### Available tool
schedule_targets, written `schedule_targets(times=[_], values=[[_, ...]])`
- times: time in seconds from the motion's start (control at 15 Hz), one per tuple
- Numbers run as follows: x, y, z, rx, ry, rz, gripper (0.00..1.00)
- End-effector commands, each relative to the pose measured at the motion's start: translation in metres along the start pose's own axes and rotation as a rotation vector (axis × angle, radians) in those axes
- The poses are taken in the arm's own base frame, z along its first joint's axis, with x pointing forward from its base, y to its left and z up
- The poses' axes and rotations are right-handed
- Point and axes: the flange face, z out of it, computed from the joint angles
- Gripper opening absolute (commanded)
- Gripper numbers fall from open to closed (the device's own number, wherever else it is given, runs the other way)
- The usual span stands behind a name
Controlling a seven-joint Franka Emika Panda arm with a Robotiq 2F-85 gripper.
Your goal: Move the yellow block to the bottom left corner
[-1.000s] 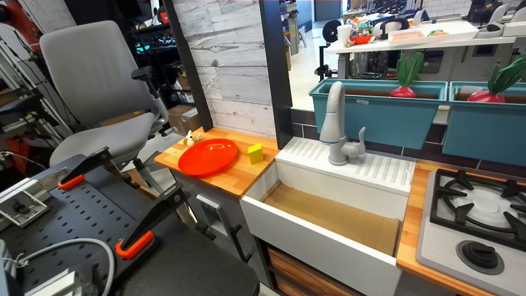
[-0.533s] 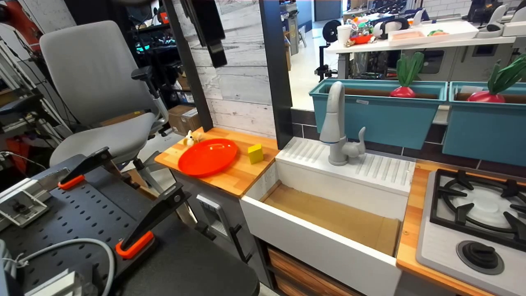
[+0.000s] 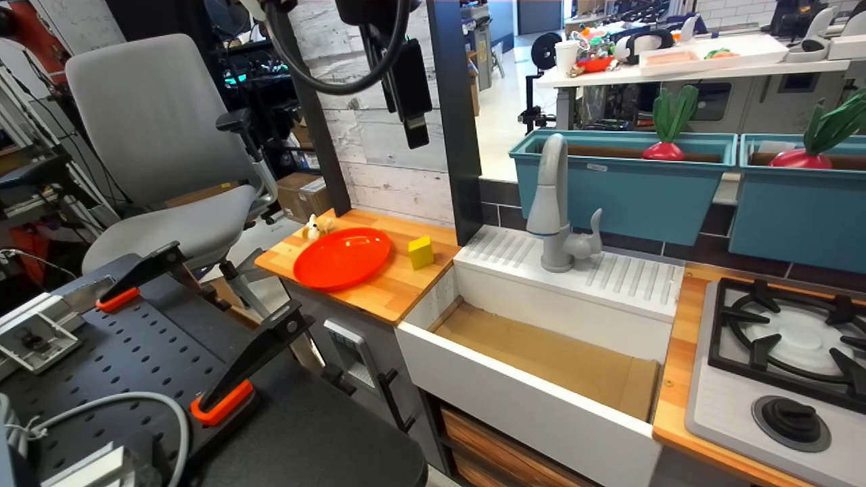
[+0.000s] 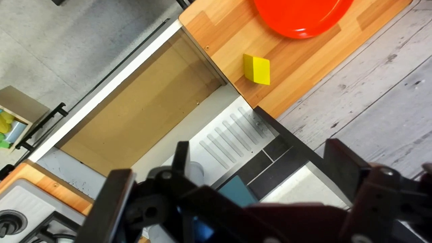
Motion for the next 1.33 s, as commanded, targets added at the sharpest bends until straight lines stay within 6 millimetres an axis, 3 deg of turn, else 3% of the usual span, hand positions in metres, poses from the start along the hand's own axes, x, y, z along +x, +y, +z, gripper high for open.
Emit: schedule_targets(times=[0.0, 0.4, 0.93, 1.27], values=[[0.001, -0.001, -0.001, 0.000, 0.001, 0.000, 1.00], [0.001, -0.015, 0.052, 0.000, -0.008, 0.112, 1.00], [-0.007, -0.034, 0.151, -0.061, -0.066, 0.165, 1.00], [-0.003, -0.046, 0.192, -0.065, -0.057, 0.191, 1.00]])
